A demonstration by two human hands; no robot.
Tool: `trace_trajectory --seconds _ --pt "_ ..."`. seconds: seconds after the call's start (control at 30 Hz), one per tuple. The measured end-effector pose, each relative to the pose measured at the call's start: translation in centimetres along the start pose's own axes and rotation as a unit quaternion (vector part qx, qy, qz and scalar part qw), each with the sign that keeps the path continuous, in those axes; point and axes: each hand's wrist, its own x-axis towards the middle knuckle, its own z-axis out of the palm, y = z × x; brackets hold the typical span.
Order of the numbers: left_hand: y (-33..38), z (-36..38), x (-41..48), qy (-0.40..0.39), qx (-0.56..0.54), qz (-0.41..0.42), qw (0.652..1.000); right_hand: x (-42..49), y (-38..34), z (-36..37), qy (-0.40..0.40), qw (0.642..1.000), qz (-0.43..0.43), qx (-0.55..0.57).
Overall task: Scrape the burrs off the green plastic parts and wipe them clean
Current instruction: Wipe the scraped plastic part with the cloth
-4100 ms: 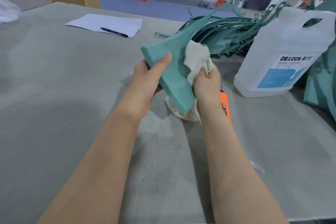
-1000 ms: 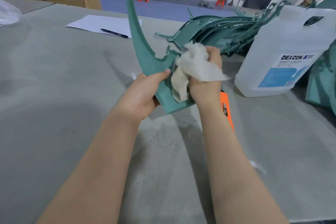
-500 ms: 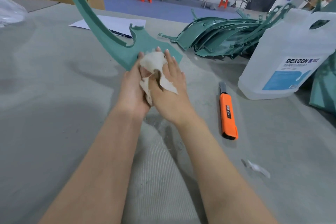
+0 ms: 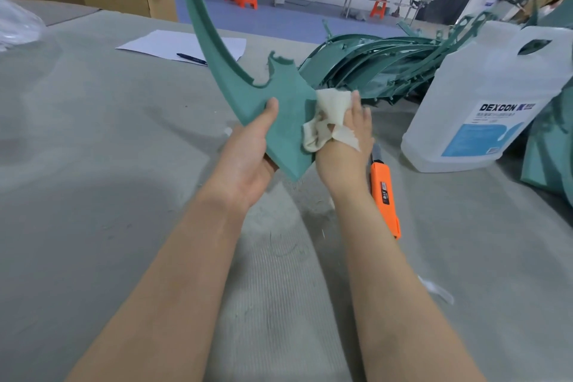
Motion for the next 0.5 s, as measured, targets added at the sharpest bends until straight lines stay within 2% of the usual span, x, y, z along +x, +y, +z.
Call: trace_trajectory --seconds 0.13,0.2,0.27,0.4,0.5 --pt "0.6 -0.9 0.2 -0.027 -0.087 -0.011 0.996 -3.7 -3.8 2.3 -0.075 0.986 -0.132 0.065" --pt "0.7 -1.7 -0.1 -0.075 -0.128 -0.022 0.989 -4.7 -5.3 2.8 -0.094 0.974 -0.143 0.149" --pt "0.7 -1.8 -0.5 -0.095 -0.126 -0.027 0.987 -4.7 -5.6 2.8 -0.103 0.966 -0.116 0.209" --pt "0.6 -0.7 0.1 -0.04 -0.141 -0.013 0.989 -3.7 -4.1 2.6 -0.048 0.983 -0.114 0.135" --pt "0.5 -0.2 0.0 -0.046 -0.139 0.01 0.989 -1.8 -1.6 1.8 0.038 0.992 -0.079 0.088"
